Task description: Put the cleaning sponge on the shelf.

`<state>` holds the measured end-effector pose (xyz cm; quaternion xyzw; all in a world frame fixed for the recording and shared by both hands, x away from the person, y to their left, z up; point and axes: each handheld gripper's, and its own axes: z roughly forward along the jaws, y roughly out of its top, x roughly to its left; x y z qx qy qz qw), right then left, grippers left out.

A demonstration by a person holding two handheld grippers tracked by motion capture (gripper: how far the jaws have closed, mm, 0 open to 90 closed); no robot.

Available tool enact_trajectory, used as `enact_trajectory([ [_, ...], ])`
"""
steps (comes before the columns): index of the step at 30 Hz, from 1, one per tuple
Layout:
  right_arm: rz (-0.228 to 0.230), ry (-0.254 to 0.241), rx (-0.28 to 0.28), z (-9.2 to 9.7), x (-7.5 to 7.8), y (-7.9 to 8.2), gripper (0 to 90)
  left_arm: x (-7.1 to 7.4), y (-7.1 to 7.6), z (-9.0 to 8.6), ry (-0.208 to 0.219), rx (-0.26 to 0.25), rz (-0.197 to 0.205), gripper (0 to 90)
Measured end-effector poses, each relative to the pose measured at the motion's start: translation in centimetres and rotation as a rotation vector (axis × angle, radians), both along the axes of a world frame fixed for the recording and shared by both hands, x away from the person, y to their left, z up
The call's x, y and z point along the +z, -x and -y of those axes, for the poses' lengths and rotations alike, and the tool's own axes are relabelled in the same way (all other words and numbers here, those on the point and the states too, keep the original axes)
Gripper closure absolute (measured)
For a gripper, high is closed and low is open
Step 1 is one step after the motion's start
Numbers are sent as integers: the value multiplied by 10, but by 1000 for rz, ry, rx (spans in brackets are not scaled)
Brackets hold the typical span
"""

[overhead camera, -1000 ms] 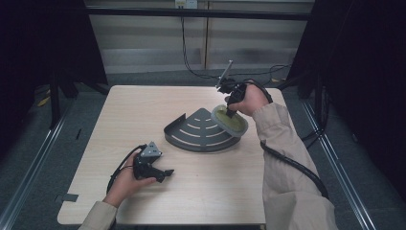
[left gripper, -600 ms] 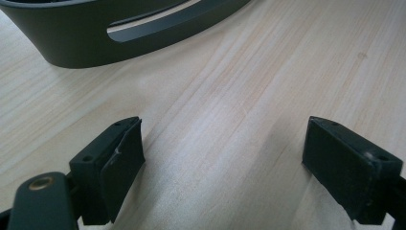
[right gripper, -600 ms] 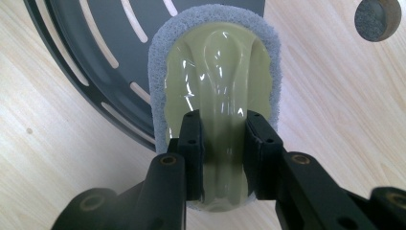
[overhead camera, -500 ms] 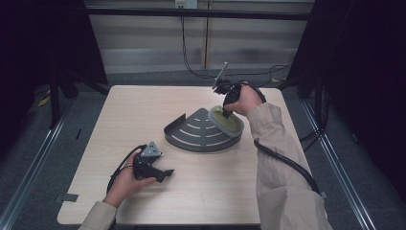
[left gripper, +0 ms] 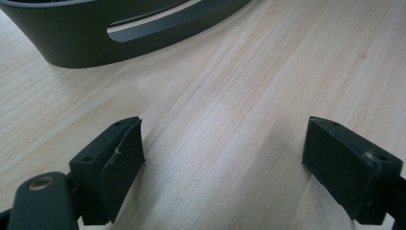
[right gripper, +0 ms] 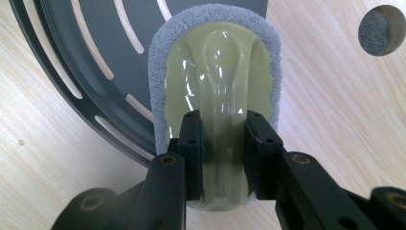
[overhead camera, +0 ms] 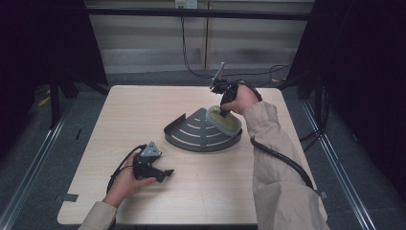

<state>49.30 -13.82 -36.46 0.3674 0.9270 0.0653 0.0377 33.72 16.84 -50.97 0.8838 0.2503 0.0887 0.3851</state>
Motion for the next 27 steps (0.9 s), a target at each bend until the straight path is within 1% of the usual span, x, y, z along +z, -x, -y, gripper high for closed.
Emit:
enact_trajectory([
  [1,-3,-1,-7,-1,0,0,715,0,0,0,0,0,0,136],
  [9,9,-7,-2,-1,-4,-3,715,0,0,0,-1,0,1,136],
  [13,6,-6,-4,-1,-6,-5,715,0,0,0,-1,0,1,135],
  [15,0,-6,-2,-2,-9,-6,715,0,0,0,-1,0,1,135],
  [19,1,-16,-2,-3,-12,-7,715,0,0,0,-1,1,1,135],
  [21,2,-13,1,-3,-13,-8,715,0,0,0,-2,1,1,135],
  [26,-10,-14,-2,-5,-20,-8,715,0,0,0,-2,1,1,136],
  [27,-10,-18,6,-5,-24,-8,715,0,0,0,-1,1,1,136],
])
